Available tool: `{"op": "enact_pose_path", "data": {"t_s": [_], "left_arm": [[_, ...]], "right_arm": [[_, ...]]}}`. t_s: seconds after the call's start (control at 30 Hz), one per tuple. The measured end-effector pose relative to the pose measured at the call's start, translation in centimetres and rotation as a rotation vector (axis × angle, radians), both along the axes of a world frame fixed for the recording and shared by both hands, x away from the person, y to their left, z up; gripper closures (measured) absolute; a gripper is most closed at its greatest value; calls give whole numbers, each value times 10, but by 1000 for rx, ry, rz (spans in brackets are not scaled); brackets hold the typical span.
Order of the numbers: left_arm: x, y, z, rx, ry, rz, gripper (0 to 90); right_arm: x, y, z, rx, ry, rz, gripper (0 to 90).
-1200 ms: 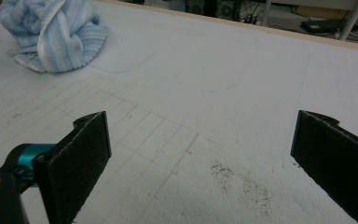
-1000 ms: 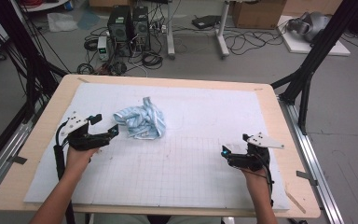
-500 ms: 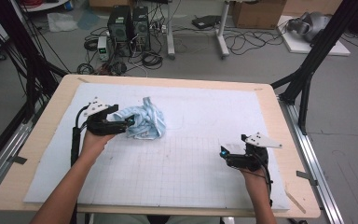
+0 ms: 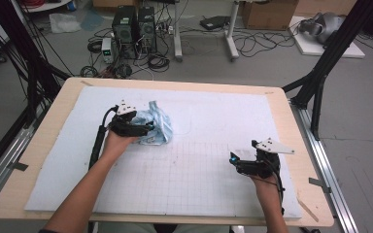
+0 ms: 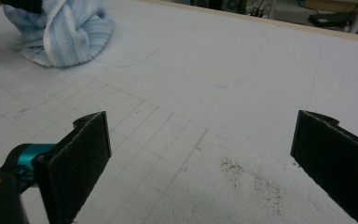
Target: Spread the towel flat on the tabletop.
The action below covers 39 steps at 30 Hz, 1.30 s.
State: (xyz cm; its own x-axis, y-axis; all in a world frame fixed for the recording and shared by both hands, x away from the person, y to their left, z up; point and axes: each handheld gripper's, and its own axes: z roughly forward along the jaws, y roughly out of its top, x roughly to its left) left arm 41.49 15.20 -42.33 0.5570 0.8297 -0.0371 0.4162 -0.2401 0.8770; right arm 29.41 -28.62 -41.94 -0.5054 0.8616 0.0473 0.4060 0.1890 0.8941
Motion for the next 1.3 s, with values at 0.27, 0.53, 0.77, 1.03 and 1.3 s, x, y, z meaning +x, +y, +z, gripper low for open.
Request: {"op": "enact_pose_path", "data": {"t_s": [0.27,0.53,0.77,1.03,1.3], "left_arm": [[11,-10,-20,57,46,-51,323],[7,-5,-13,65,3,-103,727],[-6,-3,-7,-37,14,-155,744],[-33,-12,18,-81,54,-230,745],[-54,-22,24,-104,148,-247,744]], "right_arm": [[0,-1,-1,-1,7,-1,38],[0,-2,-2,5,17,-6,38],[0,-4,-2,9,8,-10,38],[-1,-4,-1,16,11,-7,38],[-1,-1,0,25,22,3,39]]}}
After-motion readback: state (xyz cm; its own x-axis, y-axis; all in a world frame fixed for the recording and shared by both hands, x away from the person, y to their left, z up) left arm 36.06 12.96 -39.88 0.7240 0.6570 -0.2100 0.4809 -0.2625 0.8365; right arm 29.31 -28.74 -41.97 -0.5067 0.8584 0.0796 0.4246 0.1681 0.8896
